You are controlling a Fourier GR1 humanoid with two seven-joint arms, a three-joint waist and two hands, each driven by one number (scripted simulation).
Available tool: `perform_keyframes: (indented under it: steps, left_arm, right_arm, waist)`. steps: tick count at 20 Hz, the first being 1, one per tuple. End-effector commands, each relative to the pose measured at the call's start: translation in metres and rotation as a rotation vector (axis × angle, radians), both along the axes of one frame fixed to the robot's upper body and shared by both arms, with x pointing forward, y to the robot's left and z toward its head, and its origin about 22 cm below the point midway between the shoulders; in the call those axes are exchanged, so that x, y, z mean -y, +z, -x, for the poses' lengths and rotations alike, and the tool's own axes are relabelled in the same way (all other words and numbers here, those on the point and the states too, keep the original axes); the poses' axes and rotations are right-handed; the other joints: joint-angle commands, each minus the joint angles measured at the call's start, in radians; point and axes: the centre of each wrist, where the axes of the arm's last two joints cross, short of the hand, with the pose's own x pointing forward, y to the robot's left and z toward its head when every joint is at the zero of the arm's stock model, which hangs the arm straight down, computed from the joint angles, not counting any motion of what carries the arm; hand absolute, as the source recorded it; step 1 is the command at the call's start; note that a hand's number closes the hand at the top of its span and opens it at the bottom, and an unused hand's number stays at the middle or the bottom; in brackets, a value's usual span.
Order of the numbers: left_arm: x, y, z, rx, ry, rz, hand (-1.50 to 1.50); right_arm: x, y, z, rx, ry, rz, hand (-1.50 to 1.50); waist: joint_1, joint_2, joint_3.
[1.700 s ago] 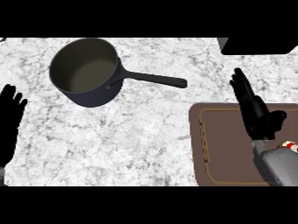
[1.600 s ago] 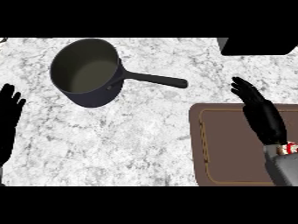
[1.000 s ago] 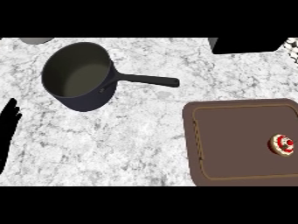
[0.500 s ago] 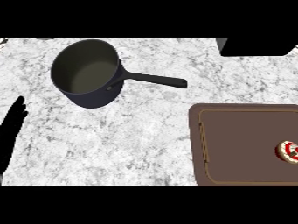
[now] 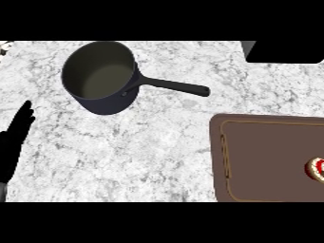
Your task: Pick the cupcake from the tray and place it in the pot
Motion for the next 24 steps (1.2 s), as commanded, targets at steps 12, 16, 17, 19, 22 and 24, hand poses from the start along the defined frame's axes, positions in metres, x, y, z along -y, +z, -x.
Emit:
perform_keyframes:
  steps: [12,16,17,19,22,24]
  left_arm:
    - [-0.009,0.004,-0.004,0.003,0.007,-0.008,0.00]
    - [-0.005,-0.016,0.014,-0.011,0.018,0.008,0.00]
    - [0.008,-0.013,0.017,0.000,0.009,0.009,0.00]
    - [0.004,0.001,0.006,0.006,0.008,0.006,0.00]
    - [0.003,-0.019,0.003,-0.020,0.033,-0.017,0.00]
    - [0.005,-0.010,-0.003,0.000,0.009,0.018,0.00]
  right_arm:
    - [-0.081,-0.001,-0.040,-0.347,0.075,0.186,-1.50]
    - [-0.083,-0.010,-0.037,-0.372,0.058,0.260,-1.50]
    - [-0.086,-0.034,-0.052,-0.377,0.051,0.249,-1.50]
    - [-0.108,-0.033,-0.052,-0.375,0.055,0.263,-1.50]
    - [-0.113,-0.028,-0.045,-0.374,0.060,0.275,-1.50]
    - [-0.097,-0.042,-0.049,-0.408,0.063,0.276,-1.50]
  waist:
    - [-0.003,-0.003,0.002]
    - [-0.014,-0.005,0.002]
    - [-0.002,-0.003,0.003]
    - [-0.009,-0.004,0.002]
    - [-0.017,-0.005,0.002]
    - [-0.016,-0.004,0.002]
